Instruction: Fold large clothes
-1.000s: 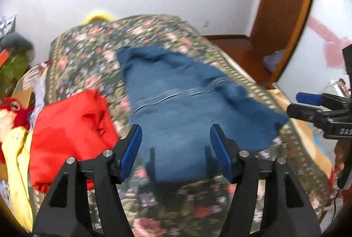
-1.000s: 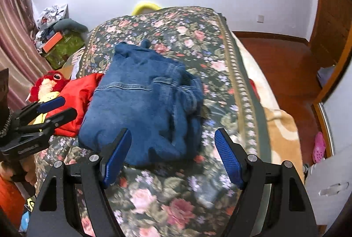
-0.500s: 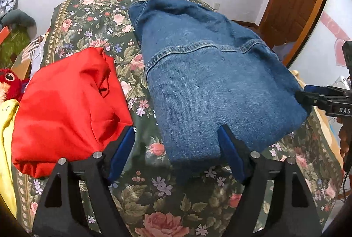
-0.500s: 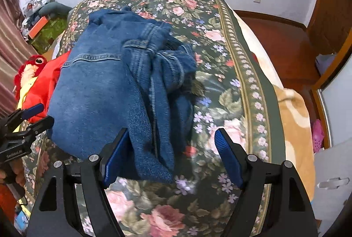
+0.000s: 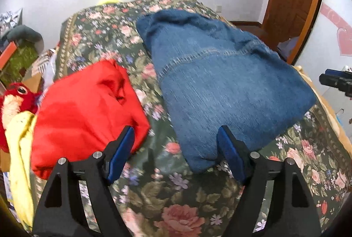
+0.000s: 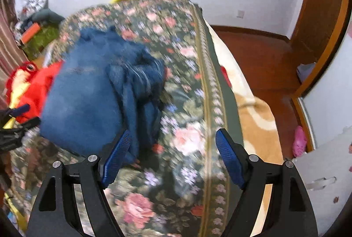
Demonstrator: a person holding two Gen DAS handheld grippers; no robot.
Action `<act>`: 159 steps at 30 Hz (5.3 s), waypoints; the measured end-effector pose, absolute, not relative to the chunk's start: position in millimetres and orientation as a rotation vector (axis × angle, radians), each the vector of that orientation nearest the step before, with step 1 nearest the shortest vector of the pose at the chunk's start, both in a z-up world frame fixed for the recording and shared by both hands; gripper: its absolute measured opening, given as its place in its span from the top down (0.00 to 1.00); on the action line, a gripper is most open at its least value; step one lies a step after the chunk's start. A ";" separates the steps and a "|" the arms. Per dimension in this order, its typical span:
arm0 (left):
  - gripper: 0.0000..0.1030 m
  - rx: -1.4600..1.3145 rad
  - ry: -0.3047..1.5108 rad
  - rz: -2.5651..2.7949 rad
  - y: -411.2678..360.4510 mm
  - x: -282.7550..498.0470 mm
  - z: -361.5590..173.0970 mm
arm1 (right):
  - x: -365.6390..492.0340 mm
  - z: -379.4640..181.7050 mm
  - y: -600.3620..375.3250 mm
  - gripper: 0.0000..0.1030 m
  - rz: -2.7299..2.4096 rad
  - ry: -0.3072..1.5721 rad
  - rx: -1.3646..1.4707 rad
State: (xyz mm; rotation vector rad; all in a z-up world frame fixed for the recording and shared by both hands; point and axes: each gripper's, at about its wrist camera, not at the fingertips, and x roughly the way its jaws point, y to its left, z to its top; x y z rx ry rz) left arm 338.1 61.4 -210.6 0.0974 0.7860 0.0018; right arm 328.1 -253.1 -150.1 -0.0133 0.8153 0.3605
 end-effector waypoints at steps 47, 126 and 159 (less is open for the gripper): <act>0.50 -0.491 1.043 -0.312 89.0 484.6 -247.6 | 460.8 -214.9 -192.2 0.56 0.732 1.140 0.296; 0.09 -0.073 0.849 0.260 274.2 281.3 -170.8 | 330.5 -175.1 32.5 0.23 0.682 0.943 -0.143; 0.09 0.076 -0.065 0.285 86.5 -2.7 14.0 | 54.2 16.8 -93.0 0.23 0.794 0.046 0.069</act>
